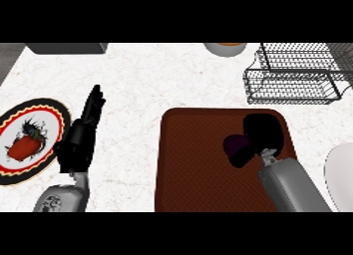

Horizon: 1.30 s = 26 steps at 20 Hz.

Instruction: Pick the eggplant from the tray and place it in the tiered basket

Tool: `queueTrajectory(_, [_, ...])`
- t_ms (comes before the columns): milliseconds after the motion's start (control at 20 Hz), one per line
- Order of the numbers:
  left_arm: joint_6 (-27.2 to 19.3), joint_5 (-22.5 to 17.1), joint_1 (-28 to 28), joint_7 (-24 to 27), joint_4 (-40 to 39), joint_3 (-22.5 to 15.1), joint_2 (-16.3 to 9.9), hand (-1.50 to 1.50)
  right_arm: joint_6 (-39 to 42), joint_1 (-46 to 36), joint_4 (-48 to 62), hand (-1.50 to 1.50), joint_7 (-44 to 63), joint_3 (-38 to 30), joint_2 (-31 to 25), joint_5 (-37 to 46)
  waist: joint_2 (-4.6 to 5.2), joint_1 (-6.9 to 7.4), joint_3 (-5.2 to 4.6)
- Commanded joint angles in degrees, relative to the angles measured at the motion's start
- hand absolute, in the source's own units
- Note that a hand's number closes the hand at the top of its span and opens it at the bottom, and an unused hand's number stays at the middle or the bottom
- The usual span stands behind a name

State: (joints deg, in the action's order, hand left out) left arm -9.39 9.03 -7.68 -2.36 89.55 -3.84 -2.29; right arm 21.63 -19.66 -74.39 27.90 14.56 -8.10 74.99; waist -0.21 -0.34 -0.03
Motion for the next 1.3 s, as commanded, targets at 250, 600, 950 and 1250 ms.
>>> queueTrajectory(250, [-0.8, 0.5, -1.8, -1.6, -0.6, 0.5, 0.4, 0.0, 10.9, -2.4, -23.6, 1.5, 10.6, -2.7, -1.2, 2.0, -0.17, -0.55, -0.03])
queueTrajectory(600, [0.0, -0.2, -0.2, -1.0, -0.3, 1.1, -0.1, 0.0, 25.2, -10.0, -41.0, 1.5, 14.3, -10.6, -2.7, -2.3, -0.12, -0.19, -0.02])
queueTrajectory(950, [-0.7, 0.7, -1.9, 0.9, -3.4, -1.0, 2.0, 0.0, 36.4, -23.3, -42.1, 1.5, 16.2, -22.6, -3.8, -9.0, 0.1, 0.1, -0.02])
queueTrajectory(1250, [-2.2, 3.0, 1.5, 1.7, -0.6, -2.8, 2.1, 0.0, 31.7, -33.1, -34.8, 1.5, 19.6, -32.0, 0.9, -14.0, 0.07, 0.7, 0.0])
